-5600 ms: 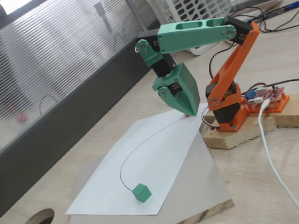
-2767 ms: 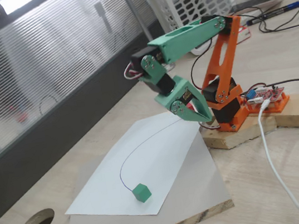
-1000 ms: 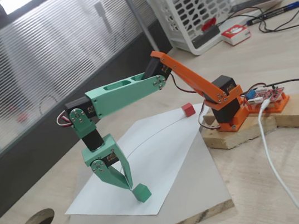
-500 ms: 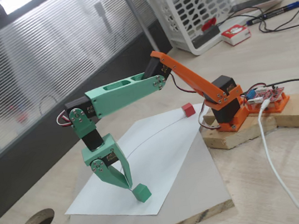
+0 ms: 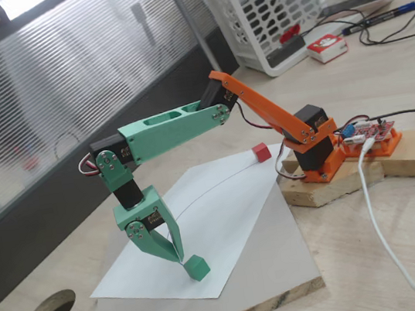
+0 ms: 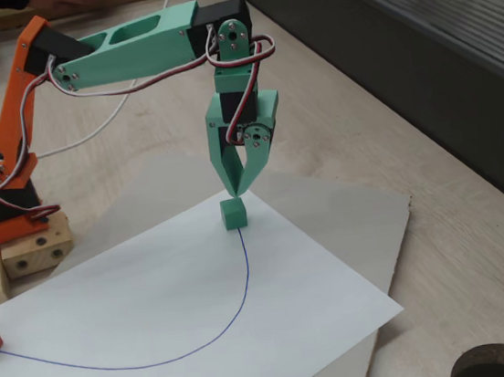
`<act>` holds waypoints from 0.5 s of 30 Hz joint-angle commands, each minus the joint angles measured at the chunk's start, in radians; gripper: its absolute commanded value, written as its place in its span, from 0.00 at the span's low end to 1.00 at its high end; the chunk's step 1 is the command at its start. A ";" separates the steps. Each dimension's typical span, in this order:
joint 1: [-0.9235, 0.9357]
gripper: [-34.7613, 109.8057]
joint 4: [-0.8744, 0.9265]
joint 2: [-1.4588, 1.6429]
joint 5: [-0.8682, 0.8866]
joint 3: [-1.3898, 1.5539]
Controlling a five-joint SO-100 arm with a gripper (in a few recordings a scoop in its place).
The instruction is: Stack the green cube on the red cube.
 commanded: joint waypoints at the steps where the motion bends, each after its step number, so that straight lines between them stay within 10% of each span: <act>1: 0.002 0.24 0.012 0.017 0.005 -0.012; 15: 0.000 0.49 0.173 0.014 0.006 -0.017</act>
